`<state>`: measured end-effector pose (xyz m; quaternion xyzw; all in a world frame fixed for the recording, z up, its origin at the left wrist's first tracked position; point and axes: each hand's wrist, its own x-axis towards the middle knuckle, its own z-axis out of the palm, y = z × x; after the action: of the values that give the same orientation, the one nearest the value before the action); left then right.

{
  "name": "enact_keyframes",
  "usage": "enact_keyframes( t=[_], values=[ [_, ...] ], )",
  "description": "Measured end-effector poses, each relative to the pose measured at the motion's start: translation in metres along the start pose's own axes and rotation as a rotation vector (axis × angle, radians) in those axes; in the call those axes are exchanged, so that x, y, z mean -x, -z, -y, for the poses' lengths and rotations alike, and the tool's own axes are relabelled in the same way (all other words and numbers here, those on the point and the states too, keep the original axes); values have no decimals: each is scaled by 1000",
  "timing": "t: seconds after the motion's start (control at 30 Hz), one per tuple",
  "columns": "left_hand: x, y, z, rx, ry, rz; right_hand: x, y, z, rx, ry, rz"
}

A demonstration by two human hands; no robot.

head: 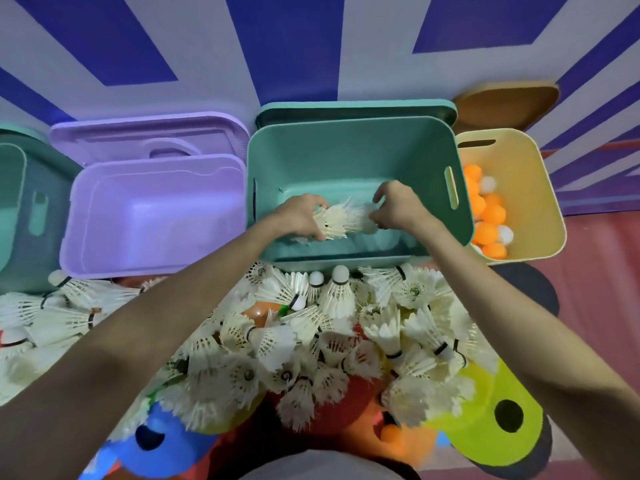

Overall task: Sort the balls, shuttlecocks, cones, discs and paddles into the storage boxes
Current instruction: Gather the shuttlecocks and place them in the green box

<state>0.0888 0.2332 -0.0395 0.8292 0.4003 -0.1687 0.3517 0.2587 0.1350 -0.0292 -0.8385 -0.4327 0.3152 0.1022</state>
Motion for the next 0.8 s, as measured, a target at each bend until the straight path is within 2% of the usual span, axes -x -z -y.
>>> enact_keyframes(
  t=[0.17,0.3,0.4,0.57,0.8],
  values=[
    [-5,-8,3,-116,-34,136,-13,-13,0,99,-17,219],
    [-10,-14,3,-159,-56,142,-17,-15,-4,109,-19,252],
    [-13,-18,5,-145,-41,235,-17,-16,-5,119,-30,283],
    [-12,-21,5,-173,-70,327,-14,-24,-2,236,-5,515],
    [-2,-9,2,-181,-64,331,-8,-18,1,323,32,432]
  ],
)
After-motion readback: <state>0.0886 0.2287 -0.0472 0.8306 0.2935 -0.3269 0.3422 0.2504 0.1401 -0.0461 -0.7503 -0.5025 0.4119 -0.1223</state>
